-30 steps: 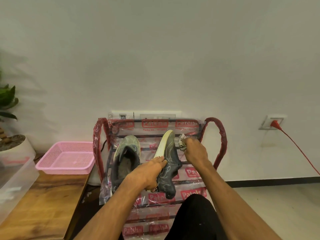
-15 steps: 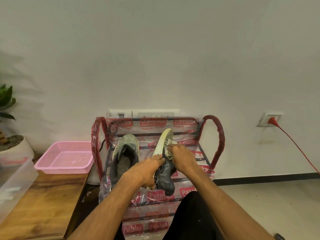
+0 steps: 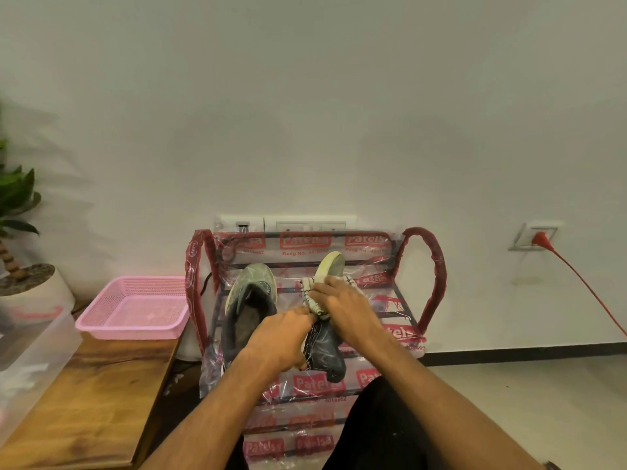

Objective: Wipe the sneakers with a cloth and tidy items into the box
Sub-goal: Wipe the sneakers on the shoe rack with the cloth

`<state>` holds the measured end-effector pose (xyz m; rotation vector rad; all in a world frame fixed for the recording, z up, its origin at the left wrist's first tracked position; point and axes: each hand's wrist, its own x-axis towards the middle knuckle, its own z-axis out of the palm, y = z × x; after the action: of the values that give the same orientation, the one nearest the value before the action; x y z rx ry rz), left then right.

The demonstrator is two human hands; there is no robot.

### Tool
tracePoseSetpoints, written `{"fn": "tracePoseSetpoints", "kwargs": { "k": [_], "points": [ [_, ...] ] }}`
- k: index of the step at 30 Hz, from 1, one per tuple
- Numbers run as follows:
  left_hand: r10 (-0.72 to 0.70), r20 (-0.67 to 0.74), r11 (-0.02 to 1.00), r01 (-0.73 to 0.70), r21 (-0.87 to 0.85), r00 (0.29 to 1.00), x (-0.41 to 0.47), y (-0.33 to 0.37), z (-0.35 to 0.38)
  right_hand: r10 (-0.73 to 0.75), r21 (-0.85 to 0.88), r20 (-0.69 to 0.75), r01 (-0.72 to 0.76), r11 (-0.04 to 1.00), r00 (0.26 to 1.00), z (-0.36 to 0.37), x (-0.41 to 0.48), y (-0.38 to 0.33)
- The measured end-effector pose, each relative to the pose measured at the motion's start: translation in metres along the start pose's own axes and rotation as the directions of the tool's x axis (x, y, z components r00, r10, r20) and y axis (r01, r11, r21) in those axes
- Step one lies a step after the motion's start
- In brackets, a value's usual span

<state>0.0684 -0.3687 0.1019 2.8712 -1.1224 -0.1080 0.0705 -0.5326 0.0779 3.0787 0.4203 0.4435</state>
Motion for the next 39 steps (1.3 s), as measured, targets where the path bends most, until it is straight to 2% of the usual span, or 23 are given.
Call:
{"fn": "tracePoseSetpoints", "kwargs": {
  "k": [3,6,9,13,18,21,24,28,33,35,39],
  "points": [
    [0.009,0.013,1.0,-0.009,-0.002,1.0,-0.001,-0.002,0.002,0.054,-0.113,0.017,-0.052,0.992,0.998,0.0,0.016,0.017],
    [0.003,0.019,1.0,-0.004,0.02,1.0,-0.001,-0.003,0.0,0.089,-0.076,0.021,-0.087,0.993,0.996,-0.001,0.024,0.002],
    [0.002,0.022,1.0,-0.002,0.011,1.0,-0.001,-0.005,-0.001,0.007,-0.009,0.034,-0.007,1.0,0.999,0.007,0.017,-0.012],
    [0.036,0.004,0.999,-0.036,0.005,0.999,-0.002,-0.003,0.001,-0.013,-0.092,0.024,0.015,0.996,1.0,0.001,0.021,0.016],
    [0.049,0.021,0.999,-0.048,-0.017,0.999,-0.004,-0.003,0.0,0.229,-0.114,0.039,-0.224,0.968,0.973,-0.003,0.039,0.037],
    [0.048,0.033,0.998,-0.046,-0.042,0.998,-0.005,-0.004,0.001,0.35,0.0,0.05,-0.35,0.937,0.935,-0.011,0.042,0.042],
    [0.027,0.044,0.999,-0.026,-0.034,0.999,-0.003,-0.007,-0.003,0.301,0.159,0.068,-0.309,0.938,0.951,-0.016,0.031,0.028],
    [0.021,0.048,1.0,-0.021,-0.018,0.999,-0.002,-0.008,-0.003,0.206,0.224,0.092,-0.222,0.949,0.974,-0.021,0.004,0.013],
    [0.033,0.032,0.999,-0.033,0.004,0.999,-0.006,-0.003,-0.003,0.097,0.282,0.28,-0.178,0.943,0.955,-0.041,-0.009,0.029],
    [0.027,0.03,1.0,-0.027,-0.001,0.999,-0.007,-0.002,-0.004,0.141,0.251,0.3,-0.221,0.942,0.943,-0.046,-0.008,0.04],
    [0.013,0.026,1.0,-0.013,-0.007,1.0,-0.007,0.001,-0.004,0.343,0.198,0.137,-0.365,0.91,0.929,-0.041,-0.007,0.046]
  ]
}}
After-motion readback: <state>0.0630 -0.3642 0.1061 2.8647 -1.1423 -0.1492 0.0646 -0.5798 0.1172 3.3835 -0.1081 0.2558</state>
